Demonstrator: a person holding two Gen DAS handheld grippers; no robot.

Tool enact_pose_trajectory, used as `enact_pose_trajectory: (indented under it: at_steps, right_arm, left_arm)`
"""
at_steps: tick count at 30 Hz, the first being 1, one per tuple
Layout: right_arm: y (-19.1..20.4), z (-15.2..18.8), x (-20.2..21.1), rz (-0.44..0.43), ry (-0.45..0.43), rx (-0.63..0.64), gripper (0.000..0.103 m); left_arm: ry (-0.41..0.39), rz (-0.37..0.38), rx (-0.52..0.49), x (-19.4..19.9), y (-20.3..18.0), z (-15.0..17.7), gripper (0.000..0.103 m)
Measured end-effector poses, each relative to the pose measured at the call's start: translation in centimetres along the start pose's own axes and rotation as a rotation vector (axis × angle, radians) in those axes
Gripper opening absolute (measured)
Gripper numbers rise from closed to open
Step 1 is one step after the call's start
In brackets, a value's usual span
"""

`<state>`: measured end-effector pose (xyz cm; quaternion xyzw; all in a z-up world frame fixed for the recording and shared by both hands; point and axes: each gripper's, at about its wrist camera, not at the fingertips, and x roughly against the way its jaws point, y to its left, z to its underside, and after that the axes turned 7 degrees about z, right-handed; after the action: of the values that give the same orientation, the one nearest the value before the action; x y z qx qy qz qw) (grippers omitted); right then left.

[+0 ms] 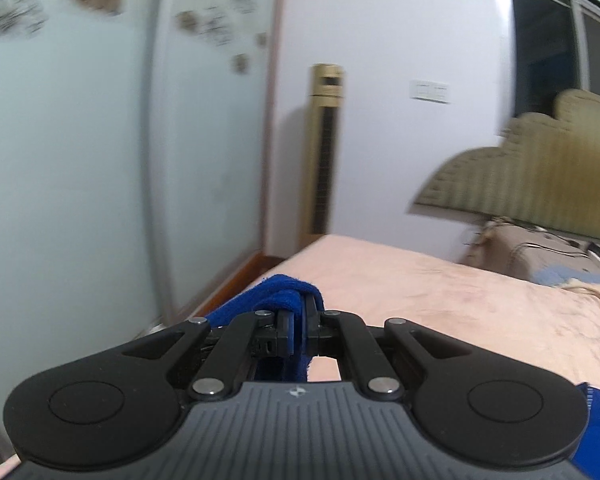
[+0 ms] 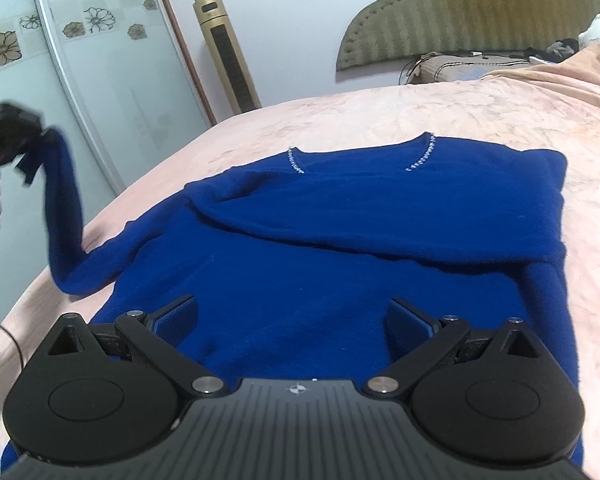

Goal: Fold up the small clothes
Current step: 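Carry the sleeve with the left gripper across the sweater and release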

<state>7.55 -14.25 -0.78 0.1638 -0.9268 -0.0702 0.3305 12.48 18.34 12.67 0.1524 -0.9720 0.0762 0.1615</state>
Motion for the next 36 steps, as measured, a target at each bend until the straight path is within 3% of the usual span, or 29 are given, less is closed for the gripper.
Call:
enact_pose_trajectory:
  at_steps: [7, 14, 27, 30, 34, 35, 36]
  right_arm:
    - [-2.0, 0.2, 0.8, 0.036, -0.027, -0.054, 0.102]
    - [-4.4, 0.5, 1.2, 0.093, -0.035, -0.118, 0.101]
    - [-7.5, 1.3, 1.9, 0.146, -0.047, -0.171, 0.100]
    - [-7.9, 1.4, 2.1, 0.151, -0.047, -0.171, 0.100]
    - [-8.0, 1.5, 2.3, 0.165, -0.048, -0.162, 0.100]
    - [-8.0, 1.6, 2.4, 0.167, -0.047, -0.161, 0.100]
    - [-8.1, 1.6, 2.4, 0.170, -0.047, -0.160, 0.100]
  left_arm:
    - [-0.020, 0.192, -0.119, -1.6, -8.9, -0.2, 0.003]
    - [0.053, 0.385, -0.259, -2.8, -16.9, 3.8, 0.003]
    - [0.151, 0.591, -0.404, -2.2, -25.7, 9.7, 0.004]
    - [0.222, 0.655, -0.425, -2.4, -27.0, 10.8, 0.004]
    - [0.389, 0.741, -0.427, -3.8, -28.0, 12.2, 0.009]
    - [0.428, 0.754, -0.425, -4.1, -28.1, 12.4, 0.012]
    - [0.450, 0.767, -0.420, -4.2, -27.8, 12.6, 0.022]
